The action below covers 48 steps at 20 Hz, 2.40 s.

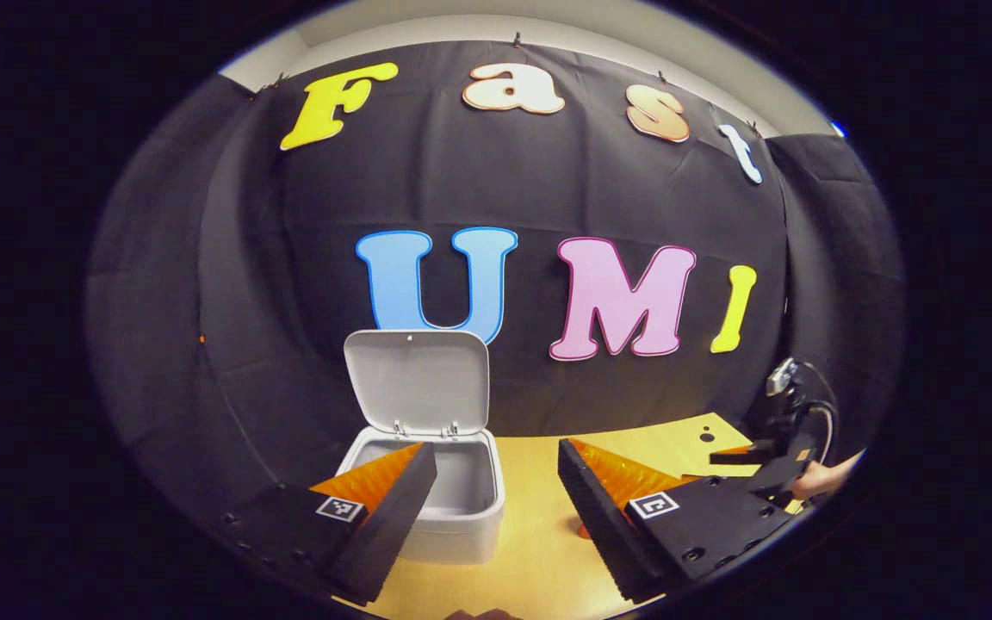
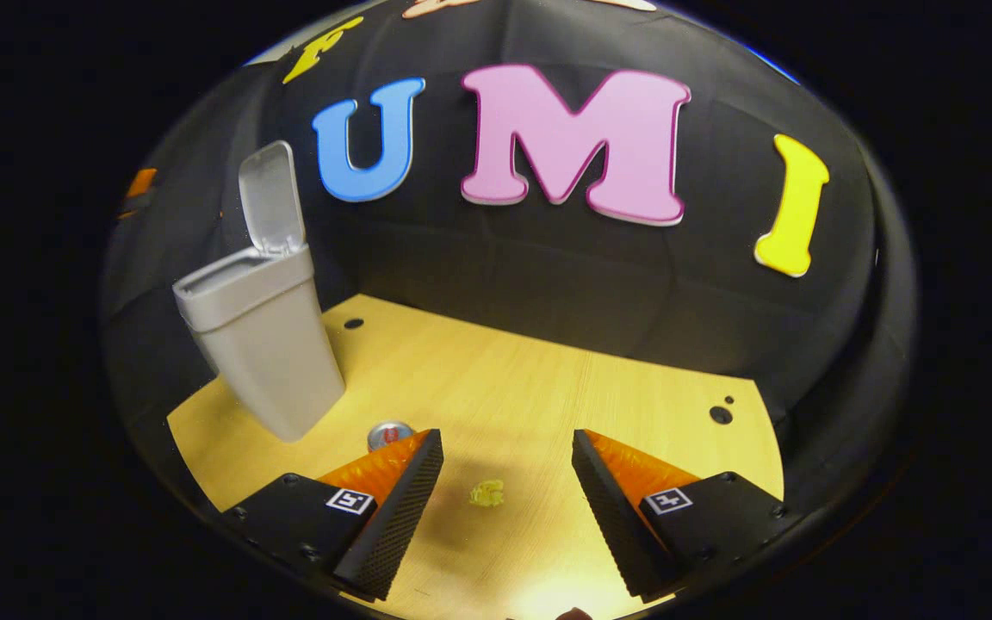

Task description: Press the lid of the desktop garbage bin to open it, pick up the crumpled paper on the desktop and throw it into the bin, then pick up the pop can on the desktop and drop it into the bin, and finally close the garbage bin lid.

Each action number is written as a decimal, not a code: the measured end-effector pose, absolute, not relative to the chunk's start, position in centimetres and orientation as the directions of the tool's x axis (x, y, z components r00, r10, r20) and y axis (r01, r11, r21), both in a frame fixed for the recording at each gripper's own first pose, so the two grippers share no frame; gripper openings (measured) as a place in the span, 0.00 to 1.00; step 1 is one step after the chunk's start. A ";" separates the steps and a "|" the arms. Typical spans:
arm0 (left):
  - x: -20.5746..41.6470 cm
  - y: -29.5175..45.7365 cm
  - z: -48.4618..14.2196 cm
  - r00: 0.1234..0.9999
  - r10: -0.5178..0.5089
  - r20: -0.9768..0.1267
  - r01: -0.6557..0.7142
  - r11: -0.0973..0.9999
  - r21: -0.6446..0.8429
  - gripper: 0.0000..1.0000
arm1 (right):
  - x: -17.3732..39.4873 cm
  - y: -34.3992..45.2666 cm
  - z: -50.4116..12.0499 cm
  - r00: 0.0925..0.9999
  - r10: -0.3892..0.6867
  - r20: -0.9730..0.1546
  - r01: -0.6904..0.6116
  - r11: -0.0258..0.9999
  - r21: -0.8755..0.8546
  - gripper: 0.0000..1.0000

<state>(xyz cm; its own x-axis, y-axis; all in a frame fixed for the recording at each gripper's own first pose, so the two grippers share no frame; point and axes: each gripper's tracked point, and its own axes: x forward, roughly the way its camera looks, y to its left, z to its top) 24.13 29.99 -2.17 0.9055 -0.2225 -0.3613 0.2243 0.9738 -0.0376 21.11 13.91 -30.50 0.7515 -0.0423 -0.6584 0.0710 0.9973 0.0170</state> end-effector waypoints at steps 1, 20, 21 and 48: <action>23.0 30.0 -2.5 0.901 -0.224 -0.372 0.220 0.974 -0.054 0.96 | 21.2 14.2 -32.5 0.720 -0.034 -0.693 0.067 0.998 0.020 0.97; 14.3 35.8 -6.7 0.883 -0.032 -0.469 0.031 0.999 -0.010 0.97 | 23.2 14.7 -43.0 0.555 -0.013 -0.832 0.118 0.991 0.063 0.38; 14.5 35.4 -6.9 0.882 -0.037 -0.470 0.036 0.999 -0.012 0.97 | 24.3 14.7 -40.8 0.602 -0.013 -0.798 0.116 0.991 0.072 0.37; 10.4 39.4 -6.9 0.882 0.060 -0.467 -0.060 0.998 0.014 0.97 | 37.4 46.5 -16.8 0.786 0.505 -0.356 -0.433 0.861 0.266 0.41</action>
